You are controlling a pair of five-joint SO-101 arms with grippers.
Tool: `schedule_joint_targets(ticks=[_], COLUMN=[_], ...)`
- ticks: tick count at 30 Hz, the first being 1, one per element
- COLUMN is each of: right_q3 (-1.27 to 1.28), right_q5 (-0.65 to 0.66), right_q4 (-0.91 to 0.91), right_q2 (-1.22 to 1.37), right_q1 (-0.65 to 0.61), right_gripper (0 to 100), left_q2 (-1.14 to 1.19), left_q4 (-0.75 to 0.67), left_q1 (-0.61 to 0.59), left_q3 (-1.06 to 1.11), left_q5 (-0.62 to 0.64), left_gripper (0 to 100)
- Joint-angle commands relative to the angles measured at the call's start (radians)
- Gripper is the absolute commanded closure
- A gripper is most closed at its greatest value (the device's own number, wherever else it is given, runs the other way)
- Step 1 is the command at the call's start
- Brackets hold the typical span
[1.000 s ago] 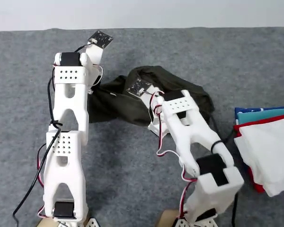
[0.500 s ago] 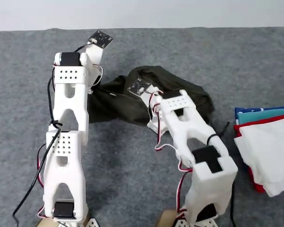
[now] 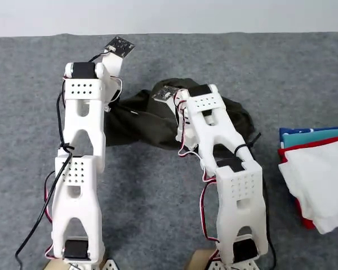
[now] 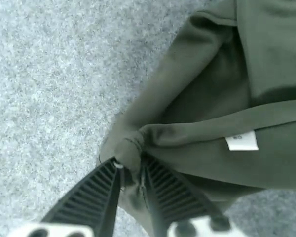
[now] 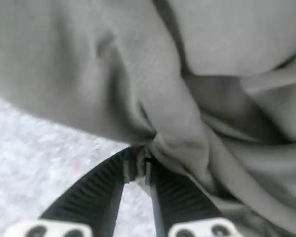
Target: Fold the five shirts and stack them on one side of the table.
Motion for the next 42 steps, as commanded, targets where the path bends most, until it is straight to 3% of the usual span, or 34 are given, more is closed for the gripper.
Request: schedule_joint_targets(ticks=[1,6,16,27,32,36,42], right_q3=[-0.153,-0.325,-0.373,-0.371,-0.371,-0.371,-0.371], right_q5=[-0.009,-0.009,-0.005,-0.002,0.069,0.132,0.192], right_q4=[0.113,0.249,0.254,0.254,0.254,0.252,0.252], right_q2=[-0.008,-0.077,-0.423,-0.814,-0.98,-1.118,-1.303], right_q1=[-0.002,0.001,0.15,0.355,0.455,0.513,0.587], right_gripper=[98.8,98.8,98.8,98.7,98.7,98.7,98.7], left_q2=[-0.031,-0.12,-0.48,-0.776,-0.898,-1.002,-1.135], left_q4=[0.023,0.023,0.023,0.018,0.021,0.017,0.021], left_q1=[0.003,-0.005,0.074,0.216,0.244,0.249,0.241], left_q3=[-0.019,-0.081,-0.088,-0.093,-0.093,-0.093,-0.093], left_q5=[0.003,0.064,0.196,0.193,0.192,0.161,-0.023], left_gripper=[100,100,100,100,100,100,100])
